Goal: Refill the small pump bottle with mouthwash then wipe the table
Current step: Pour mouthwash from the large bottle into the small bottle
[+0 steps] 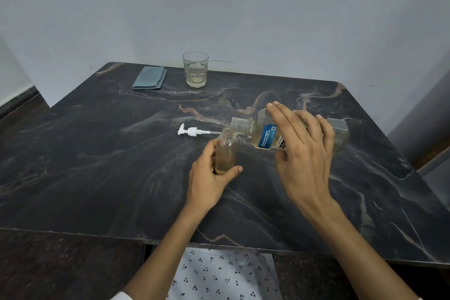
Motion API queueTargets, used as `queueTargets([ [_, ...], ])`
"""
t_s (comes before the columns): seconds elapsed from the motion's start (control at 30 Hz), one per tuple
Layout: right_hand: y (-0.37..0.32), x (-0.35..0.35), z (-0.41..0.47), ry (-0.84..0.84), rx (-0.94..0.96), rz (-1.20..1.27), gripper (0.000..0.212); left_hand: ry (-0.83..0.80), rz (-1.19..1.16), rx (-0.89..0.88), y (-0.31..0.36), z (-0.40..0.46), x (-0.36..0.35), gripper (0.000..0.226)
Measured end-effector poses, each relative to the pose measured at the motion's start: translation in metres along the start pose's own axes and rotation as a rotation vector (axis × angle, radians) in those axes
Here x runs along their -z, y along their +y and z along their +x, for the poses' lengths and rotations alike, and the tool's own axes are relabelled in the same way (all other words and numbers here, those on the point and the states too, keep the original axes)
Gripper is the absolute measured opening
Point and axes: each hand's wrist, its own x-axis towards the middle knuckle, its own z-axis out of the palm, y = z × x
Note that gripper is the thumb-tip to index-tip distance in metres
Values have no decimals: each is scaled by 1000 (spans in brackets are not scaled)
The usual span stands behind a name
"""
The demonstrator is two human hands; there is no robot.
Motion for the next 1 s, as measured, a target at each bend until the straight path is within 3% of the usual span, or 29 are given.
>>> queueTargets([
  [1.0,1,-1,0,24,9,12,88,7,-7,13,-1,0,0,57],
])
